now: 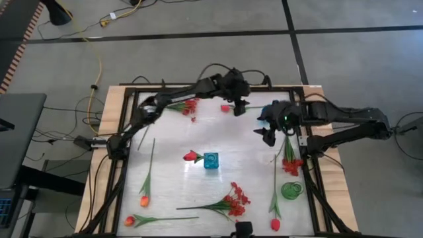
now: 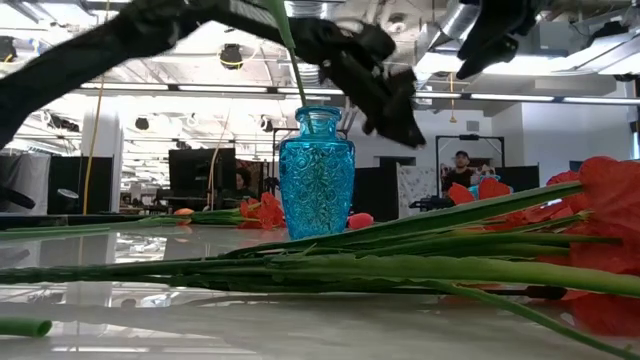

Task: Sort flowers into vase by color
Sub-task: Put the top pink flower into the bottom blue vase

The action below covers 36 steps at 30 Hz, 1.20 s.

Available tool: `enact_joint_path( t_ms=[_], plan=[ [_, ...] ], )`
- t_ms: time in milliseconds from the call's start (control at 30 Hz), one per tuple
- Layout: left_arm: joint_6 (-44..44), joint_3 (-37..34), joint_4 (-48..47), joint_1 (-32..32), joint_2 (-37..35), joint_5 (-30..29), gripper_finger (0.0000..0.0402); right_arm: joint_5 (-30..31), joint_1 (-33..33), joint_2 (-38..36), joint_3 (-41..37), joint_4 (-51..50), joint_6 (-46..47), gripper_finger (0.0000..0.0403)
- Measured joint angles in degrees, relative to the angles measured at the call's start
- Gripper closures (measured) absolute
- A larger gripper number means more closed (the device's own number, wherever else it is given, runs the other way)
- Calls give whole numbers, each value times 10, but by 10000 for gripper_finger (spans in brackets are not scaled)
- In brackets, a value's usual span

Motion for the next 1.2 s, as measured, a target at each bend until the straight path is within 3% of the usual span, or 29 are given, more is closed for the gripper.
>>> enact_joint_path(
  t_ms=[133, 300, 567, 900, 1200],
  plan=[
    [0, 34, 3, 1, 54, -32, 228, -71, -68, -4, 0, -1, -45, 101],
    [0, 31, -39, 11, 64, -36, 228, -142, -130, -3, 0, -2, -50, 101],
    [38, 30, -146, 35, 72, -16, 228, -143, -166, 1, 0, 45, -20, 101],
    [118, -16, -162, 36, 71, -35, 228, -143, -168, 1, 0, 68, -15, 101],
    [125, -17, -165, 46, 71, -61, 228, -143, -168, 1, 0, 70, -14, 101]
  ],
)
